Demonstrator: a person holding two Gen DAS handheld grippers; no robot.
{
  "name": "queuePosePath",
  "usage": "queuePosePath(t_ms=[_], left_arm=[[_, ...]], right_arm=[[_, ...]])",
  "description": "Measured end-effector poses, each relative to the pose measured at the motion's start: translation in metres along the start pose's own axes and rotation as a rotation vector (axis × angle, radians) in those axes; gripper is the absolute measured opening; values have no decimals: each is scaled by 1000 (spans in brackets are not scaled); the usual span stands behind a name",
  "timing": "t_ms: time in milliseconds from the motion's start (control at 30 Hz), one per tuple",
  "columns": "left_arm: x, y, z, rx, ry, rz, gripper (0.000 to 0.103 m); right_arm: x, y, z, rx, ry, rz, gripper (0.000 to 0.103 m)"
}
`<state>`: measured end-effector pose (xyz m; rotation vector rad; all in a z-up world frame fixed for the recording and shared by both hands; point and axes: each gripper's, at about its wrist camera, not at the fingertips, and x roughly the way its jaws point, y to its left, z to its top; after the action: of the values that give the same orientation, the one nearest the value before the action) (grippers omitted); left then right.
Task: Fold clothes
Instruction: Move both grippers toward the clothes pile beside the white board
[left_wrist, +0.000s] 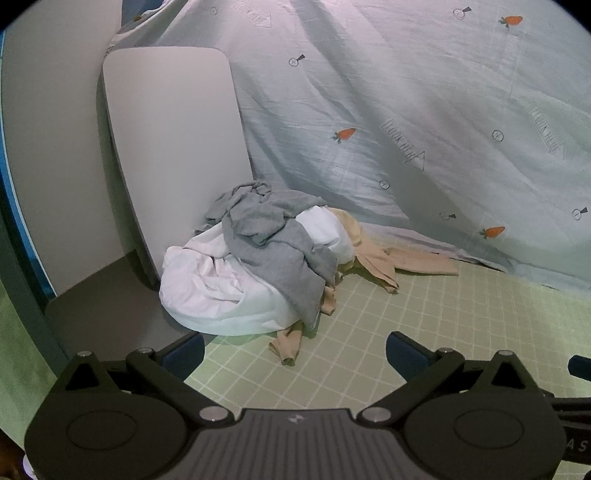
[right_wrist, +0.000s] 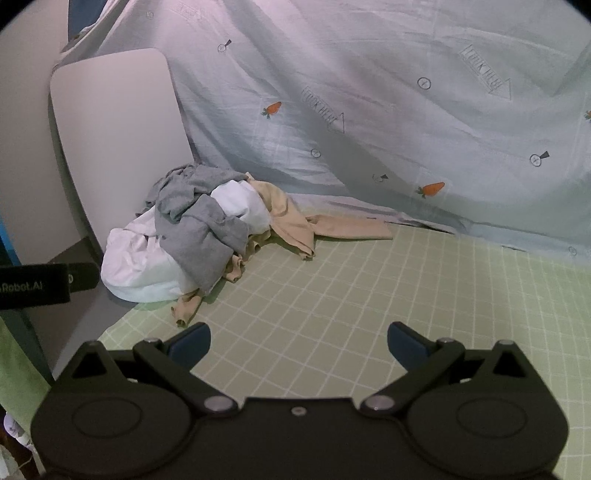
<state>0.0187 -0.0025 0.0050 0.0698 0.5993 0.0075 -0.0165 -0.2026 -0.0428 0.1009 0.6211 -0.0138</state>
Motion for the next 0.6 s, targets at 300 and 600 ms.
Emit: queuePosePath(t_ms=[300, 600], left_arm=[[2, 4, -7, 2, 0, -7, 103], [4, 3, -9, 2, -1, -13, 103]], right_arm=[[-1, -2, -1, 0, -2, -3, 103], [0, -6, -1, 1, -1, 0, 103]])
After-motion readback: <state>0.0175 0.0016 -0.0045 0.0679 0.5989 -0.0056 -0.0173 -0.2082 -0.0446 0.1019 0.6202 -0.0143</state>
